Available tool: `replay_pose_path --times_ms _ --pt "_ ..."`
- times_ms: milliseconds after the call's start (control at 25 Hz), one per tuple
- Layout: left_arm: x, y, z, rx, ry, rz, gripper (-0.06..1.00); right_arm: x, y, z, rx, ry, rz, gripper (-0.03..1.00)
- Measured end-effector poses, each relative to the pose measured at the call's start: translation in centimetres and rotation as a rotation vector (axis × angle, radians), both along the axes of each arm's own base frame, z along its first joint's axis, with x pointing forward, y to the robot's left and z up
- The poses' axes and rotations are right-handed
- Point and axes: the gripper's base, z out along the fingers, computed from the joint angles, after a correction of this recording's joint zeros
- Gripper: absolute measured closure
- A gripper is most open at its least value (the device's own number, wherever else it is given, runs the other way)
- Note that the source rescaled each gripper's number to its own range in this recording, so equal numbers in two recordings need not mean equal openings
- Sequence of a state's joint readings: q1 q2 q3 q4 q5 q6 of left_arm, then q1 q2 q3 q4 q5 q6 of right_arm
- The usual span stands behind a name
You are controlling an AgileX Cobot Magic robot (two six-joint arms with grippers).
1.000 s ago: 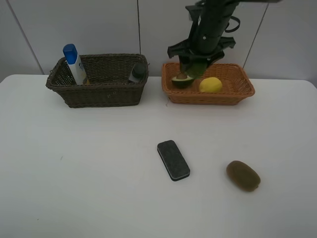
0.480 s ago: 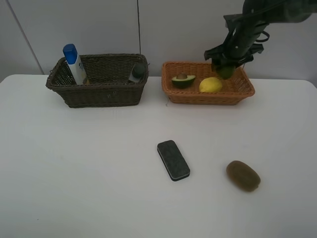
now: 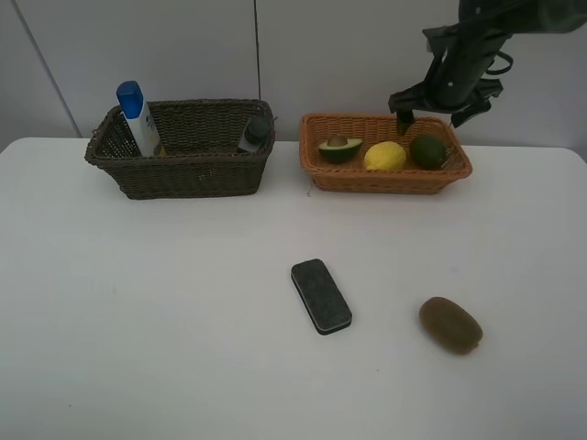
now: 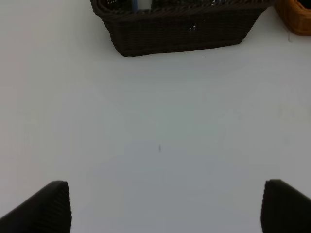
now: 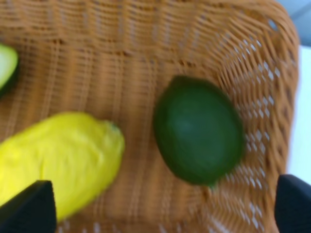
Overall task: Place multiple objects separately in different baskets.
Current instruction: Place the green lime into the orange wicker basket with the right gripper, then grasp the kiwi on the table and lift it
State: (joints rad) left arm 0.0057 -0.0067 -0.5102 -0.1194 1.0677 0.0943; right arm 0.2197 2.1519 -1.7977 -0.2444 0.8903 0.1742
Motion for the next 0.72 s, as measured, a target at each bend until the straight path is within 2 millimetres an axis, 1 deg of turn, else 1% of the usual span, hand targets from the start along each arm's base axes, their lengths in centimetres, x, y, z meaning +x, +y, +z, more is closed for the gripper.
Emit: replay_pose_path --times_ms 120,280,400,480,600,720 --pt "0.0 0.0 0.0 0.0 0.0 0.0 -0.05 -1.7 -0.5 2.5 -0.019 0.064 -0.03 -0.03" --pt "0.0 0.0 0.0 0.0 0.0 0.0 -0.05 -3.8 -1.1 4.7 -0.049 0.163 -0.067 -0.03" --pt "0.0 0.0 0.0 0.0 0.0 0.0 -0.05 -4.4 -1.3 5.7 -0.052 0.163 -0.072 -0.03" --pt "0.0 0.0 0.0 0.0 0.0 0.0 -0.05 -5.2 -1.5 6.1 -0.051 0.167 -0.073 -0.03" --pt "0.0 0.0 0.0 0.0 0.0 0.0 -0.05 -7.0 -1.9 6.9 -0.048 0.176 -0.073 -0.03" --pt "0.0 0.0 0.0 0.0 0.0 0.0 -0.05 -9.7 -2.3 7.4 -0.036 0.198 -0.074 -0.03"
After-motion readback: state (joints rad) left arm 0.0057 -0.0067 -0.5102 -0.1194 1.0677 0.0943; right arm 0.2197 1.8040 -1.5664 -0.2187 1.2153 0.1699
